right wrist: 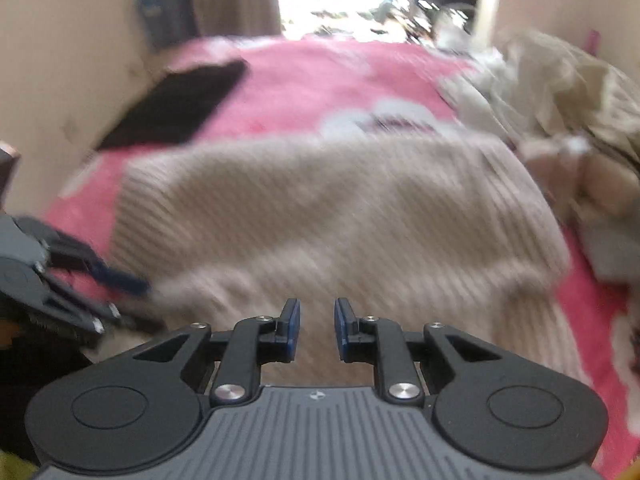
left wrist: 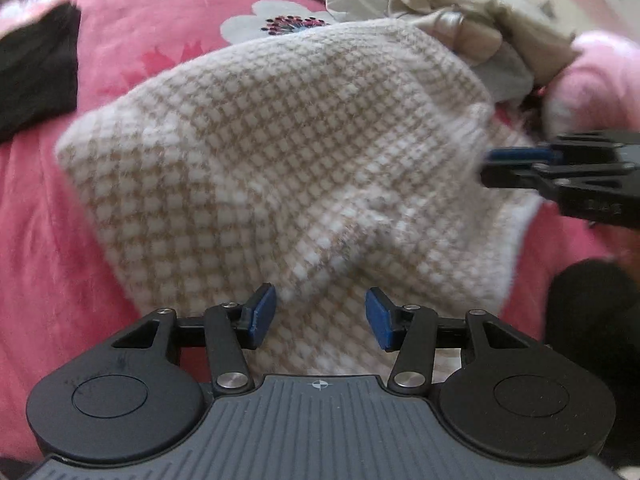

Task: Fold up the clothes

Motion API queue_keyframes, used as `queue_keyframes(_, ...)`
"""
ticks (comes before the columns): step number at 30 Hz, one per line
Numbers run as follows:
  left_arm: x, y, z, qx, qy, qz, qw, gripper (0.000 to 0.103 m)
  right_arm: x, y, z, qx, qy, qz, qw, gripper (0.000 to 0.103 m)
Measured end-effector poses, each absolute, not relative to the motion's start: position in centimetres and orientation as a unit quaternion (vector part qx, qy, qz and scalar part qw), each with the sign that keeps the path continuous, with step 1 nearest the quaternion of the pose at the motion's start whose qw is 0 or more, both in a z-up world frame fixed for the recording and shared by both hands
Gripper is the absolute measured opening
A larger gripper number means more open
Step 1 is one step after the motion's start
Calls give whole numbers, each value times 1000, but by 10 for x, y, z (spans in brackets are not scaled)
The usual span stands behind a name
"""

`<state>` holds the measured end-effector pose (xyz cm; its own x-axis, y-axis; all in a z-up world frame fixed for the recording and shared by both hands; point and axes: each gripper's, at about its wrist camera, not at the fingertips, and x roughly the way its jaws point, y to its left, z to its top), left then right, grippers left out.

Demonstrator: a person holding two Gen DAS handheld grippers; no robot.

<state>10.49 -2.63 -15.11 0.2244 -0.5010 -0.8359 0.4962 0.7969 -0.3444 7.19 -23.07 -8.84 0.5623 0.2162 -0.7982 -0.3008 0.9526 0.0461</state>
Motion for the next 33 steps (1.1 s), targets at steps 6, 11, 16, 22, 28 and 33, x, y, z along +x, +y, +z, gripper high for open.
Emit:
queue_keyframes(6, 127, 54, -115, -161, 483, -281, 813, 49, 87, -191, -131, -80, 442, 220, 866, 20)
queue_keyframes(11, 151, 113, -122, -269, 464, -209, 818, 50, 91, -208, -154, -41, 484, 206, 849, 16)
queue_keyframes(16, 173, 121, -146, -318, 478, -197, 795, 51, 73, -177, -124, -119, 425, 229, 867, 21)
queue_keyframes(22, 194, 112, -170, -348, 491, -181, 778, 51, 65, -137, -117, -165, 374, 273, 871, 31)
queue_keyframes(28, 211, 127, -185, -420, 472, -170, 756, 31, 84, -108, -116, -162, 344, 289, 878, 35)
queue_keyframes(33, 206, 144, -224, -476, 524, -118, 697, 20, 106, -102, -110, -137, 333, 287, 888, 33)
